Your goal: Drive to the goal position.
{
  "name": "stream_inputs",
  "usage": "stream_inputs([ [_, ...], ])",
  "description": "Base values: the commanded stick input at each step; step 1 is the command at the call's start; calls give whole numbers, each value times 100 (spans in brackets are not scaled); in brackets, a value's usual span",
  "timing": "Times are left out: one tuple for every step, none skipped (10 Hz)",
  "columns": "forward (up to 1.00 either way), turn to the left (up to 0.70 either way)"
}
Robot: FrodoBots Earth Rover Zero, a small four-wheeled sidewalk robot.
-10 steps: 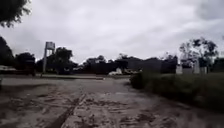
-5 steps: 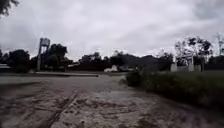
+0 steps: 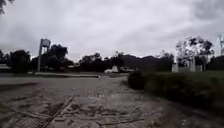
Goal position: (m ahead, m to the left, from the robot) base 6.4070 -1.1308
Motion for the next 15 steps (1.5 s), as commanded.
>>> stream_inputs([
  [50,0],
  [50,0],
  [50,0],
  [50,0],
  [50,0],
  [50,0],
  [50,0],
  [50,0],
  [50,0],
  [50,0],
  [50,0],
  [50,0],
  [50,0],
  [50,0],
  [50,0],
])
